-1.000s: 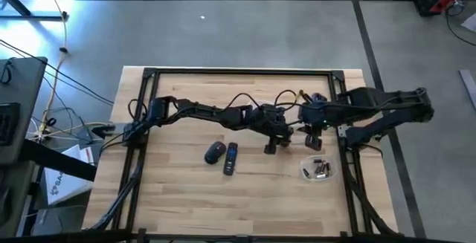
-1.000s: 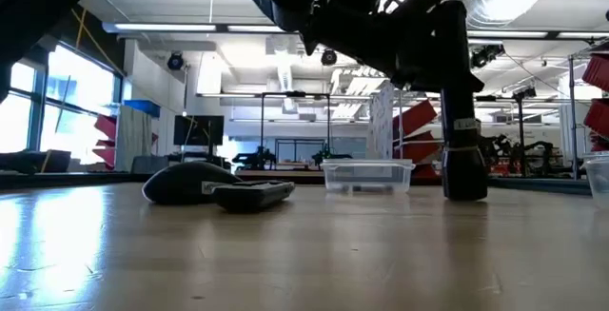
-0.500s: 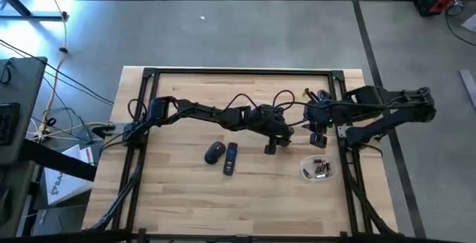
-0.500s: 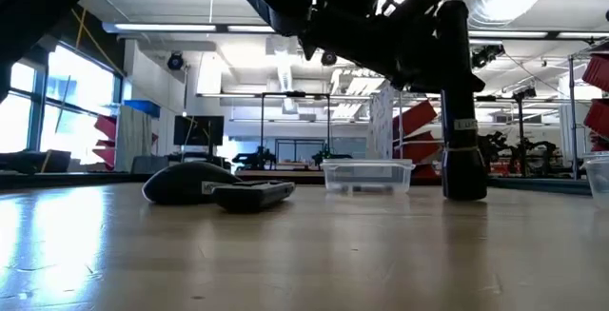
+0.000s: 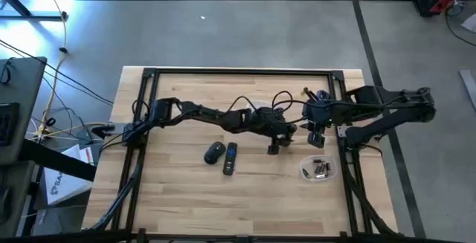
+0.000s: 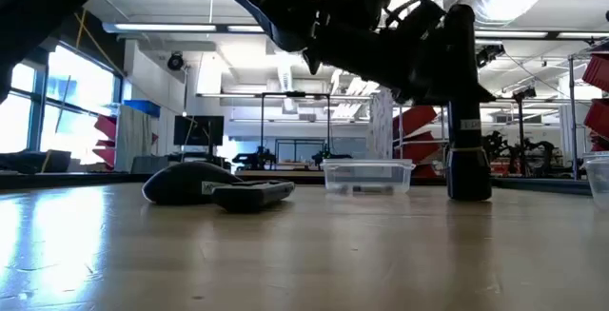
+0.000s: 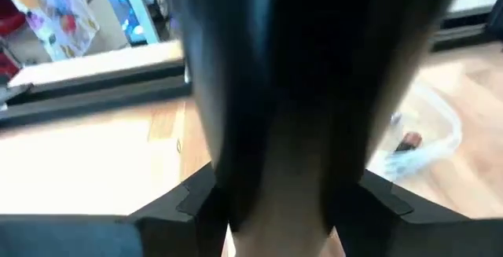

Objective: Insert battery
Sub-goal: Close the flashlight battery compartment

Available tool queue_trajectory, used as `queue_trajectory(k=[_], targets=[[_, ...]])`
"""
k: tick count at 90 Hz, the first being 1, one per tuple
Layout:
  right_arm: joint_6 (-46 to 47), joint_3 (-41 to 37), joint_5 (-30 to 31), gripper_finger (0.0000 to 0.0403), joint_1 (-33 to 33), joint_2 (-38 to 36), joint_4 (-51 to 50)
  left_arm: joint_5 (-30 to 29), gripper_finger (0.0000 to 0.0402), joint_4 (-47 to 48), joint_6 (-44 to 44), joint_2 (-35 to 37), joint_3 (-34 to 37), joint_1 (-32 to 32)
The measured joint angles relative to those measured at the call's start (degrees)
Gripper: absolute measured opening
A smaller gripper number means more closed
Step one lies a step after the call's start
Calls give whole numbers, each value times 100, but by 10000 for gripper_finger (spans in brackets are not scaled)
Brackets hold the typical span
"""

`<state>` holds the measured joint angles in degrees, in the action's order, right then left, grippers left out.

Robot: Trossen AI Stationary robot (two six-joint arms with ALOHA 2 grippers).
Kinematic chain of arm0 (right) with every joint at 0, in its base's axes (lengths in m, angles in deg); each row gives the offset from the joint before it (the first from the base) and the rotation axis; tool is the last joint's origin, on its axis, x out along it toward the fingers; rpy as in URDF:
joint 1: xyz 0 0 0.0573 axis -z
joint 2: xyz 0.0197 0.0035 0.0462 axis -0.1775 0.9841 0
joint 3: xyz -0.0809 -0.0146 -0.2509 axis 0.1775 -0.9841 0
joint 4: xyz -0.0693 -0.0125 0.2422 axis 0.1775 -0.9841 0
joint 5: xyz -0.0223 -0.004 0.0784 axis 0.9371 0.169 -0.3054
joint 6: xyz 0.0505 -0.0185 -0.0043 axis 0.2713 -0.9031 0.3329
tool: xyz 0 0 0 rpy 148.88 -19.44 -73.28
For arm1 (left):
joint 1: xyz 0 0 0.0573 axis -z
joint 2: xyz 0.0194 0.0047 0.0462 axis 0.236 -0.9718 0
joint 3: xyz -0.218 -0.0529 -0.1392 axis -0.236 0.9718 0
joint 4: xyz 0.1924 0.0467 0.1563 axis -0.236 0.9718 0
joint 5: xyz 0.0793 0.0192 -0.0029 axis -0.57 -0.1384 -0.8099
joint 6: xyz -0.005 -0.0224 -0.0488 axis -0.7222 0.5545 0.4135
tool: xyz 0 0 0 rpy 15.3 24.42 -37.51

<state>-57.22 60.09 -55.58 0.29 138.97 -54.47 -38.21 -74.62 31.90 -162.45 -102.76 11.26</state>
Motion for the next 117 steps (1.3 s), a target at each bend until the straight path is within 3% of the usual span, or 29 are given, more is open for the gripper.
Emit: queue_trajectory(k=[26,55,69,96,117], targets=[[-140,-43,317,90,0,-320,38,4,170,-215,70,4,-2,-59],[118,-1448,455,90,0,-1008,1483,15,171,-202,-45,4,-2,-59],[39,-1422,523,90,130,-1100,1585,19,171,-202,2,4,-2,-59],[-1530,-866,123,112,728,-1091,1434,17,171,-204,372,6,-2,-44],[-1773,-1231,-1367,164,1154,-1155,1739,-47,171,-200,455,7,-2,9]])
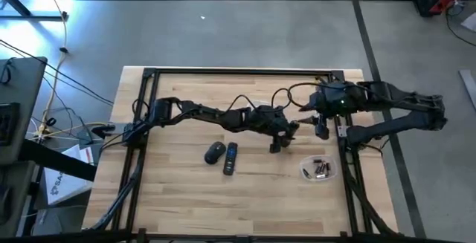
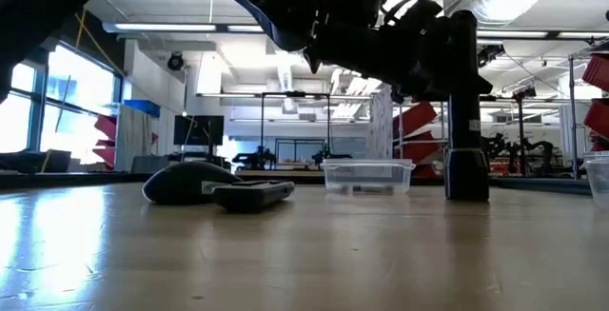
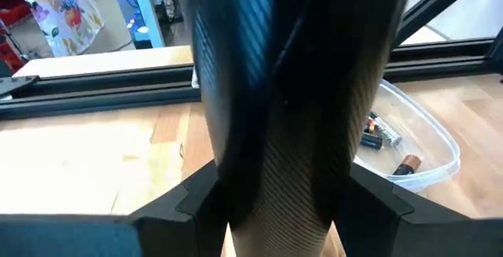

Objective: Insert battery
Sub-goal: Close the flashlight battery compartment

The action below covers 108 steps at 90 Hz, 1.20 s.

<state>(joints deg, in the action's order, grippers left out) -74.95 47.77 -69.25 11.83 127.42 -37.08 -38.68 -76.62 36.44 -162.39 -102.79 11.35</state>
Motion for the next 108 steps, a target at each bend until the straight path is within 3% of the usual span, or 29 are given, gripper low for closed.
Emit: queue_trajectory(k=[19,34,64,91,108], targets=[[-153,-439,-216,216,7,-198,86,-145,171,-2,2,0,-1,24],[-564,-463,-387,223,30,61,104,-215,171,0,-2,0,-2,24],[-1278,-422,-494,195,32,411,-4,-220,171,0,-11,2,-4,24],[-1353,-355,-514,166,168,460,22,-229,171,-2,-15,2,-4,21],[-1383,-356,-900,149,167,536,83,-187,171,3,-13,2,-4,30]])
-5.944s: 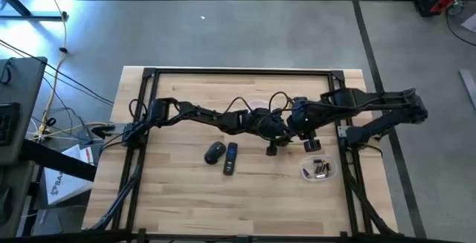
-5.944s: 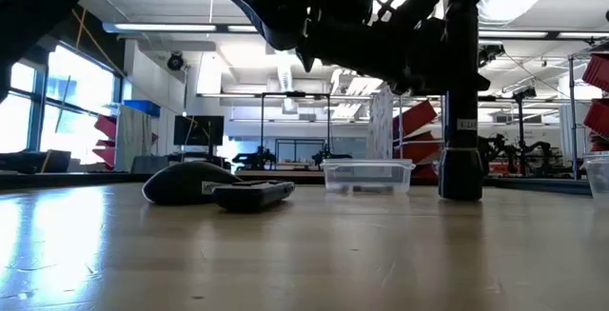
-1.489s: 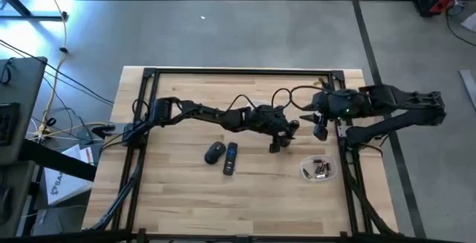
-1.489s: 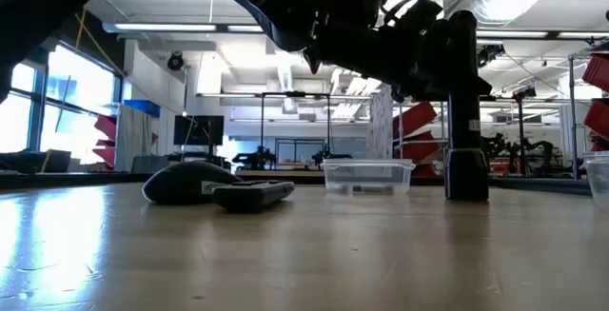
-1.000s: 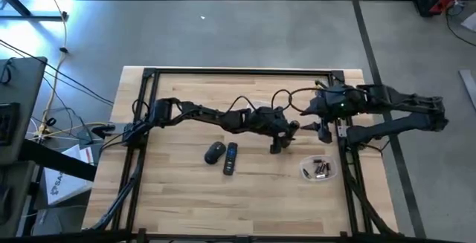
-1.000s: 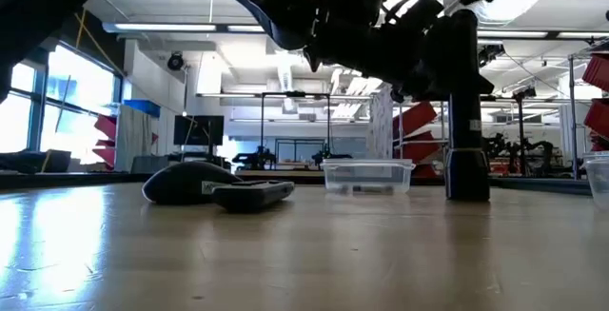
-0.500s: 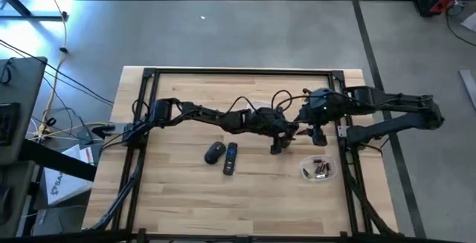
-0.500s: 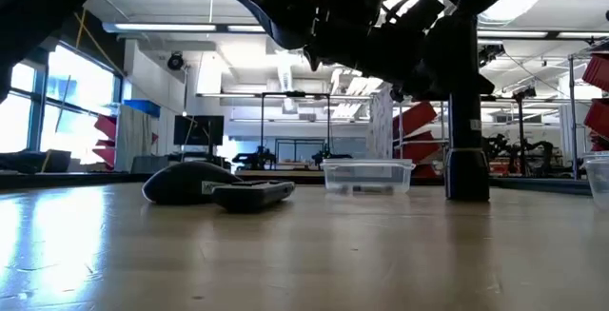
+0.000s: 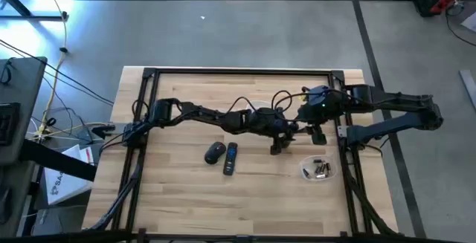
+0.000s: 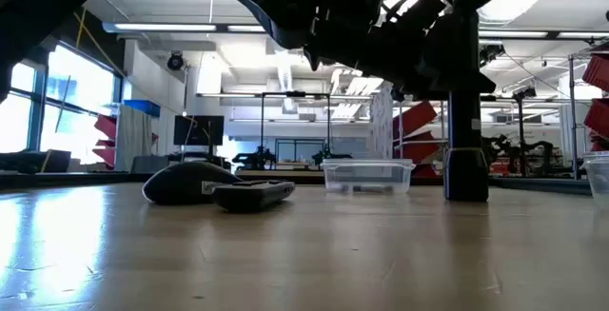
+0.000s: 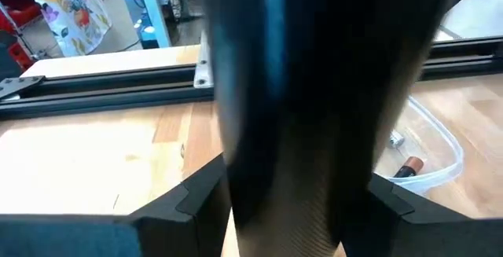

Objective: Insert battery
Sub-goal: Close the flashlight battery compartment

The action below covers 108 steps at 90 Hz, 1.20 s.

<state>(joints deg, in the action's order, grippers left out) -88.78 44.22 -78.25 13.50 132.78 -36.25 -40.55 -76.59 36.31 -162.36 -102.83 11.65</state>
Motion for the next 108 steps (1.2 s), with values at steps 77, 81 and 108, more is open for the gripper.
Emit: queue_trajectory(k=[77,81,108], targets=[[770,262,201,146,195,409,-339,-144,131,90,11,17,-7,-7],[778,262,206,146,195,431,-352,-142,131,106,13,17,-7,-7],[581,278,272,130,160,538,-445,-106,131,142,117,20,-9,-7]])
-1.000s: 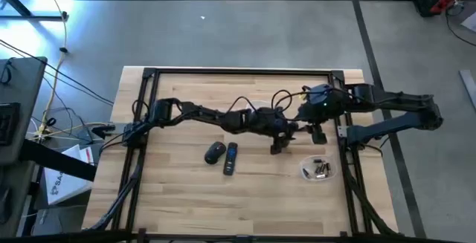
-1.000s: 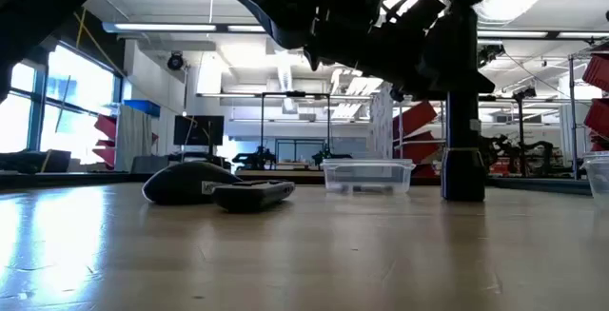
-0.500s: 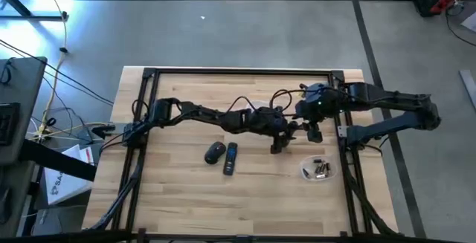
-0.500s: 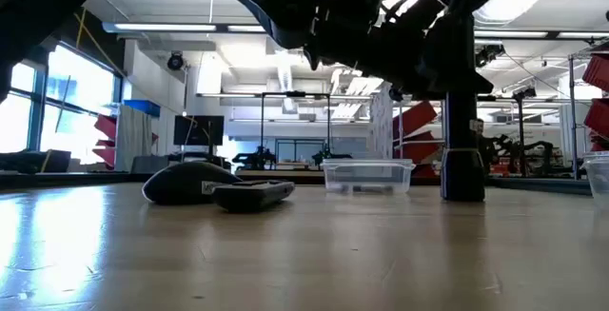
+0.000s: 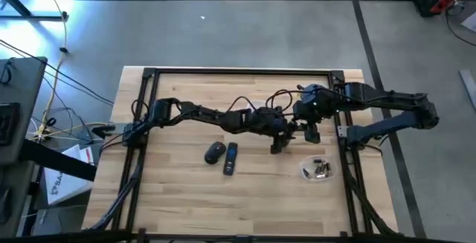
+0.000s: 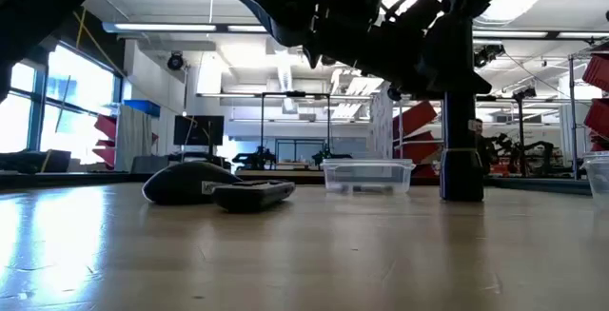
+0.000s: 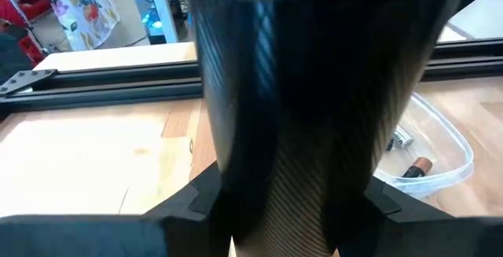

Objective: Insert battery
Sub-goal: Close the flashlight battery compartment

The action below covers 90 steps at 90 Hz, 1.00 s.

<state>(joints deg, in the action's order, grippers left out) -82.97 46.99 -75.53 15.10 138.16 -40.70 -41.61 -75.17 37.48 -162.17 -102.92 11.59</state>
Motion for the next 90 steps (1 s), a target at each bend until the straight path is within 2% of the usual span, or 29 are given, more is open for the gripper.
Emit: queue_trajectory(k=[19,39,66,90], targets=[[-648,2,398,117,-165,26,-17,107,131,17,129,0,0,0],[-1147,0,506,116,-404,28,-26,132,131,22,103,0,0,1],[-1906,-11,322,115,-428,30,13,256,131,22,34,-4,0,2],[-2338,-15,-123,115,-426,39,62,555,131,7,-136,-11,2,11]])
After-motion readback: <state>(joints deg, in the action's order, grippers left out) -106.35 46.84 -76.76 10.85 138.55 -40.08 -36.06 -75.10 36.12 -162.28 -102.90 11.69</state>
